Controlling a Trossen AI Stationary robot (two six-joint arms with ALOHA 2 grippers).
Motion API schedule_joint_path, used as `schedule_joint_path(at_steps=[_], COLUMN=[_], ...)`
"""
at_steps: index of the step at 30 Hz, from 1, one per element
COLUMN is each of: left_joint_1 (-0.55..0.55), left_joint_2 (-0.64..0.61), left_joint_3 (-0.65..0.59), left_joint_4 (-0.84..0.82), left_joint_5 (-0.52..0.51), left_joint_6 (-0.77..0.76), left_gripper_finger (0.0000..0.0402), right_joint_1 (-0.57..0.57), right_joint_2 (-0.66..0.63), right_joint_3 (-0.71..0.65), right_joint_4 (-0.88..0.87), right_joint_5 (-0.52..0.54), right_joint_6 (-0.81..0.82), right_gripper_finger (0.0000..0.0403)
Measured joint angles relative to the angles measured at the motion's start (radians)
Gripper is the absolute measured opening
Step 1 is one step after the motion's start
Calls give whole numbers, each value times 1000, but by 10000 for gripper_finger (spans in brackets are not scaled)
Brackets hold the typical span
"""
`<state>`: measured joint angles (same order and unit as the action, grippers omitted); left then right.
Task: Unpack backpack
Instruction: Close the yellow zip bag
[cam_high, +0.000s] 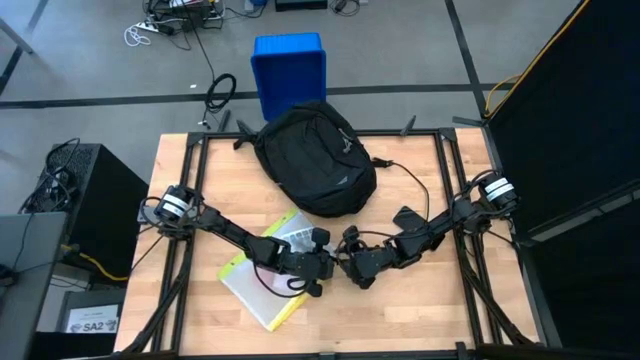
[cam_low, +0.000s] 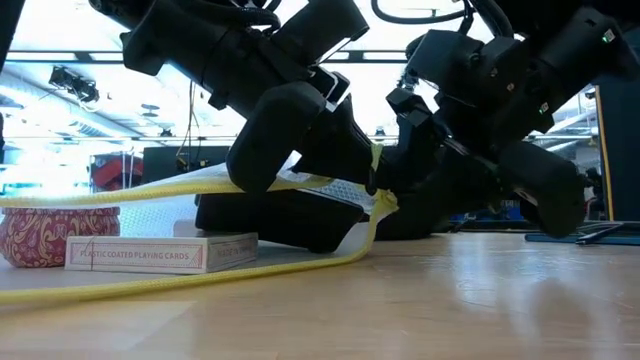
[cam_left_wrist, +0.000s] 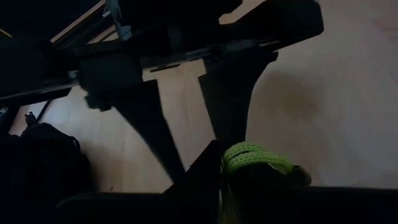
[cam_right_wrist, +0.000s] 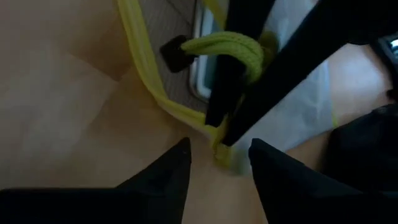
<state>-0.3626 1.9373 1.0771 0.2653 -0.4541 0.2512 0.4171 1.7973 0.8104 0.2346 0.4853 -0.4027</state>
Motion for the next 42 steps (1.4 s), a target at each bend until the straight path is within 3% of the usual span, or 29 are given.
schedule_joint_path(at_steps=[19, 25, 42], left_joint_1=[0, -9, -124], left_joint_2=[0, -3, -65], left_joint_3=[0, 0, 32], left_joint_4=[30, 30, -164], left_joint_5=[-6, -15, -119], left_joint_6=[1, 2, -48], left_gripper_finger=[0, 0, 0], right_joint_1=[8, 22, 40], right_joint_2=[1, 1, 1], right_joint_3=[0, 1, 1], right_joint_4=[1, -11, -121], right_joint_5=[39, 87, 87], right_joint_6=[-69, -39, 70], right_gripper_finger=[7, 2, 0])
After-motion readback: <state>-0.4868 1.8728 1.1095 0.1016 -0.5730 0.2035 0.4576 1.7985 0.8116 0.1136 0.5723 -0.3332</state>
